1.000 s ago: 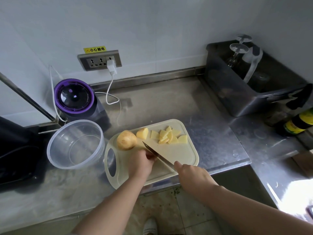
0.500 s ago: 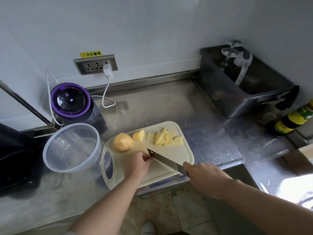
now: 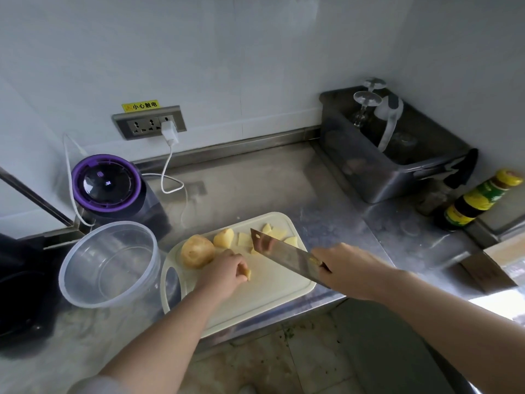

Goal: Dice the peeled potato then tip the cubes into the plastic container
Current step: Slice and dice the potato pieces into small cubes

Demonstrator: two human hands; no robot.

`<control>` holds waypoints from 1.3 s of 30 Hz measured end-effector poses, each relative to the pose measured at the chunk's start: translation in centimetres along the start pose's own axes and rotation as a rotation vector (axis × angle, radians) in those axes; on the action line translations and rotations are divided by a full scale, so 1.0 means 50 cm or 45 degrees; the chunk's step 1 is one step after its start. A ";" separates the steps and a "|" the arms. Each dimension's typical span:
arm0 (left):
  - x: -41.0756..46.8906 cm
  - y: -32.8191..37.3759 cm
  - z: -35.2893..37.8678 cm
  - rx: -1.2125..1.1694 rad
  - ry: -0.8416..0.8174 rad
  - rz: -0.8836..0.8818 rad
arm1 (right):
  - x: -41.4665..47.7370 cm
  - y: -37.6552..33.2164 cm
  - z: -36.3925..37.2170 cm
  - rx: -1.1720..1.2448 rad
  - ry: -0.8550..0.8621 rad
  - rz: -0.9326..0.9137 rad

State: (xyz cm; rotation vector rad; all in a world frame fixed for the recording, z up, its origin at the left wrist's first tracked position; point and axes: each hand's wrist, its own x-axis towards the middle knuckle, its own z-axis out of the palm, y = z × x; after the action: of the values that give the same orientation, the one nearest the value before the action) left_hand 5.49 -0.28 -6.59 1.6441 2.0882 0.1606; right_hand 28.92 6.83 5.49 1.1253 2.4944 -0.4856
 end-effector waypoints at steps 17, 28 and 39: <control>0.014 0.049 -0.018 0.024 0.290 -0.216 | 0.028 0.026 0.011 0.342 0.291 0.298; 0.096 0.125 0.019 0.031 -0.041 -0.190 | 0.089 0.072 0.062 0.180 0.188 0.420; 0.064 0.134 0.067 0.148 0.006 0.112 | 0.079 0.110 0.117 0.242 0.128 0.318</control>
State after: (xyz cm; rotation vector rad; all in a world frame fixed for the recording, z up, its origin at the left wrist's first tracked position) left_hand 12.33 3.90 -7.97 1.8068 2.0644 0.0735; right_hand 31.74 10.20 -2.32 1.5459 2.3830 -0.6166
